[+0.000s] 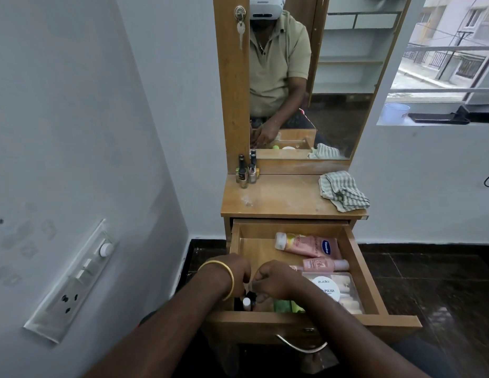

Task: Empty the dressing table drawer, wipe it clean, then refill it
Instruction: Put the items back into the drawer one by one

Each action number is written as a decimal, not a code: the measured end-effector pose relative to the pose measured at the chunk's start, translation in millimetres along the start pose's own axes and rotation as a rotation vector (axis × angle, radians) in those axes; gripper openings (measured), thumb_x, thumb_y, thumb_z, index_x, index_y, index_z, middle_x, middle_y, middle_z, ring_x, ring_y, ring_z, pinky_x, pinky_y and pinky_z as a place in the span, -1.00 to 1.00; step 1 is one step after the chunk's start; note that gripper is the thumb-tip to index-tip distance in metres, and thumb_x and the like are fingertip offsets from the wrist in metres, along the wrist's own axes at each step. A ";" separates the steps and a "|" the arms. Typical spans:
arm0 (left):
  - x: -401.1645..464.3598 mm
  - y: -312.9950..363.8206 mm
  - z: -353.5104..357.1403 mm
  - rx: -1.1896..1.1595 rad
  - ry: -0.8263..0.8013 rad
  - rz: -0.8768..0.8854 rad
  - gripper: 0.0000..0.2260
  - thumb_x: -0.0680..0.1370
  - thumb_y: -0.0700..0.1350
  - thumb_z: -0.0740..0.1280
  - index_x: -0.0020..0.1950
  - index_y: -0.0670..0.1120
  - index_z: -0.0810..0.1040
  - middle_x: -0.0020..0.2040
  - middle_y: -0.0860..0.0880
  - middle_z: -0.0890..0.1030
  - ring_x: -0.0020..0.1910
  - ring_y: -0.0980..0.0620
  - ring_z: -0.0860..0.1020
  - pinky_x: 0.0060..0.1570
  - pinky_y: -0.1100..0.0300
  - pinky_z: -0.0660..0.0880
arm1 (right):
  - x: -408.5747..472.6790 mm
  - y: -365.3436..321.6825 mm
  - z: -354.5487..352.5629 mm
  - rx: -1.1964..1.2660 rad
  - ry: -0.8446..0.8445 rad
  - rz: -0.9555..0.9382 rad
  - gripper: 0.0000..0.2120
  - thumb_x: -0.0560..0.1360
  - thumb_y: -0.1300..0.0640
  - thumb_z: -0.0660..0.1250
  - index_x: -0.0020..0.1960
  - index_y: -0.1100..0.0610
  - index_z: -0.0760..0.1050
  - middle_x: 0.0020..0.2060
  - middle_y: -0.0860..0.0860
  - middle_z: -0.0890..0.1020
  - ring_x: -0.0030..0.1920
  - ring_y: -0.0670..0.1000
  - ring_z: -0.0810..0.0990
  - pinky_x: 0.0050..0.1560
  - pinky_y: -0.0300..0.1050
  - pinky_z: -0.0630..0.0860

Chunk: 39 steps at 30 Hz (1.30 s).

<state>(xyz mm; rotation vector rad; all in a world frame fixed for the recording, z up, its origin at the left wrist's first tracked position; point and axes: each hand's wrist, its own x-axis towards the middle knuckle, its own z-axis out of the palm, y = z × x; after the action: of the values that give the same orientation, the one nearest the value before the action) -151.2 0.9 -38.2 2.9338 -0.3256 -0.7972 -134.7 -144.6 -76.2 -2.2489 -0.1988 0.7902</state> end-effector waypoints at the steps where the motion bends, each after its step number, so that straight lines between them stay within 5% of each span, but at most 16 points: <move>1: 0.8 -1.4 0.1 -0.010 0.010 0.001 -0.68 0.50 -0.15 0.42 0.25 -0.07 0.60 0.15 -0.07 0.64 0.08 -0.04 0.61 0.11 0.05 0.58 | 1.0 0.2 -0.3 0.004 -0.009 0.011 -0.88 0.50 0.20 0.40 -0.02 0.24 0.63 -0.12 0.14 0.73 -0.12 0.03 0.73 0.03 -0.03 0.66; 9: 7.4 -16.4 -20.8 -0.062 0.246 0.010 -0.75 0.53 -0.09 0.31 0.20 0.04 0.60 0.17 -0.02 0.61 0.09 -0.03 0.59 0.10 0.06 0.56 | 7.6 -5.6 -18.4 -0.089 0.029 -0.059 -0.87 0.55 0.04 0.37 -0.09 0.09 0.62 -0.23 -0.03 0.69 -0.22 -0.11 0.67 -0.16 -0.17 0.62; 11: 11.7 -22.3 -31.0 -0.091 0.363 -0.004 -0.83 0.53 -0.05 0.27 0.08 0.04 0.60 0.08 -0.02 0.63 0.02 -0.05 0.59 0.01 0.08 0.56 | 11.7 -14.0 -30.4 -0.092 0.127 -0.109 -0.83 0.54 0.03 0.36 -0.12 0.11 0.61 -0.23 0.03 0.69 -0.24 -0.06 0.65 -0.12 -0.01 0.65; 14: 24.7 -32.6 -47.2 -0.154 0.543 -0.025 -0.79 0.55 0.05 0.27 0.16 0.09 0.55 0.08 0.03 0.62 0.05 -0.03 0.57 0.03 0.08 0.54 | 18.4 -32.8 -55.3 -0.035 0.346 -0.191 -0.92 0.53 0.02 0.37 -0.12 0.00 0.56 -0.22 -0.04 0.63 -0.22 -0.08 0.58 -0.24 -0.14 0.52; 19: 55.1 -45.4 -77.7 -0.192 0.707 -0.082 -0.57 0.58 0.05 0.25 0.46 0.10 0.33 0.24 -0.02 0.51 0.13 -0.06 0.55 0.06 0.07 0.52 | 53.2 -59.4 -92.3 -0.114 0.637 -0.274 -0.75 0.50 -0.08 0.38 0.16 -0.06 0.52 -0.04 -0.15 0.58 -0.08 -0.09 0.58 -0.13 -0.12 0.53; 23: 82.3 -49.4 -94.1 -0.146 0.771 -0.143 -0.48 0.57 0.04 0.26 0.52 0.09 0.23 0.23 -0.06 0.37 0.06 -0.10 0.53 -0.06 0.06 0.51 | 90.2 -72.8 -109.6 -0.348 0.745 -0.315 -0.53 0.52 -0.05 0.35 0.40 -0.05 0.36 0.25 -0.02 0.49 0.15 0.06 0.55 -0.02 -0.06 0.52; 28: 112.6 -47.6 -103.7 -0.035 0.878 -0.172 -0.49 0.57 0.11 0.25 0.51 0.07 0.26 0.21 -0.08 0.38 0.11 -0.07 0.45 -0.05 0.09 0.50 | 130.3 -77.6 -115.1 -0.589 0.857 -0.341 -0.38 0.50 0.06 0.34 0.52 -0.08 0.25 0.18 0.06 0.47 -0.04 0.10 0.56 -0.21 -0.09 0.48; 35: 126.7 -54.2 -96.1 -0.068 0.946 -0.139 -0.61 0.58 0.09 0.27 0.37 -0.01 0.46 0.39 -0.05 0.44 0.29 -0.07 0.43 0.18 0.09 0.47 | 145.2 -69.7 -117.0 -0.508 0.948 -0.537 -0.75 0.50 0.11 0.38 0.17 0.10 0.60 0.02 0.01 0.62 -0.20 0.03 0.60 -0.35 -0.13 0.52; 39: 125.3 -55.4 -98.0 -0.111 0.993 -0.078 -0.75 0.58 0.04 0.30 0.21 -0.03 0.53 0.12 -0.03 0.62 0.07 -0.05 0.53 -0.06 0.15 0.44 | 141.5 -74.8 -117.6 -0.440 0.935 -0.538 -0.90 0.51 0.11 0.37 -0.01 0.10 0.60 -0.22 0.02 0.65 -0.29 0.05 0.57 -0.37 -0.17 0.33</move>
<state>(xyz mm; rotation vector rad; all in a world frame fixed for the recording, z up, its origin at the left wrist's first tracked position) 14.2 29.1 -22.8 2.8107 -0.0690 0.6409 55.1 -109.4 -29.0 -2.5304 -0.5186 -0.6549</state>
